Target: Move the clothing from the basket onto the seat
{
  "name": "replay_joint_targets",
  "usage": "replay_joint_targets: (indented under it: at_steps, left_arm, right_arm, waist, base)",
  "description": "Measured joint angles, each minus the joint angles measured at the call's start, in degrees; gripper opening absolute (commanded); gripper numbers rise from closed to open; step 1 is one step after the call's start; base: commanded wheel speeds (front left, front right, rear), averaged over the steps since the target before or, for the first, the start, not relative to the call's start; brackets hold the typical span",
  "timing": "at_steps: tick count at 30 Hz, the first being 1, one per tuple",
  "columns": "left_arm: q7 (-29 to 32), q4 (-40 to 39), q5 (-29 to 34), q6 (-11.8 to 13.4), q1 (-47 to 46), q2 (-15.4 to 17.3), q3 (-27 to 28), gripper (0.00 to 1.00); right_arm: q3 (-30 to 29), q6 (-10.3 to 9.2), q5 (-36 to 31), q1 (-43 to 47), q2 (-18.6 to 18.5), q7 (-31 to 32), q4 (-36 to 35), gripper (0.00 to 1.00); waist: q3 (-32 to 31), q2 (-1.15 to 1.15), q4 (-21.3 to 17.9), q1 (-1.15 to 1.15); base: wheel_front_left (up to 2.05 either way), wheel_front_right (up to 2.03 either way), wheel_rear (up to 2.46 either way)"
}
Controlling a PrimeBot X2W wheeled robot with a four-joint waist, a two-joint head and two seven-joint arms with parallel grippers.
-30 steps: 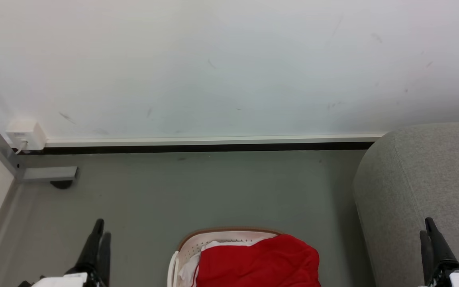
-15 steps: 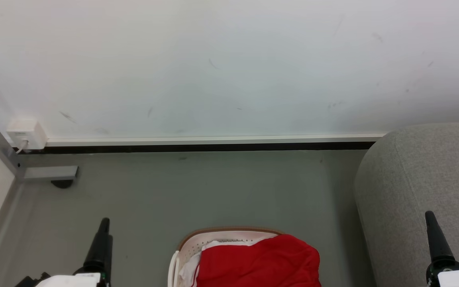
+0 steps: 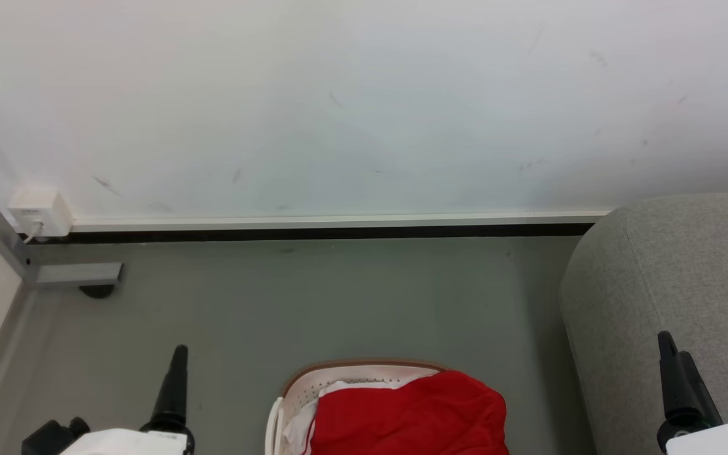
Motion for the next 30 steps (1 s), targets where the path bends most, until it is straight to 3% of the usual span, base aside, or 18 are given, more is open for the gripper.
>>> replay_joint_targets:
  at_steps: [30]
  left_arm:
    - [-5.5,-1.7,23.5,1.4,0.8,0.1,-2.4,1.00]
  right_arm:
    - [2.6,0.00,-23.3,0.5,-0.9,-5.5,-1.4,1.00]
  waist:
    - [-0.1,0.00,-0.1,0.00]
  base:
    - [0.00,0.00,0.00]
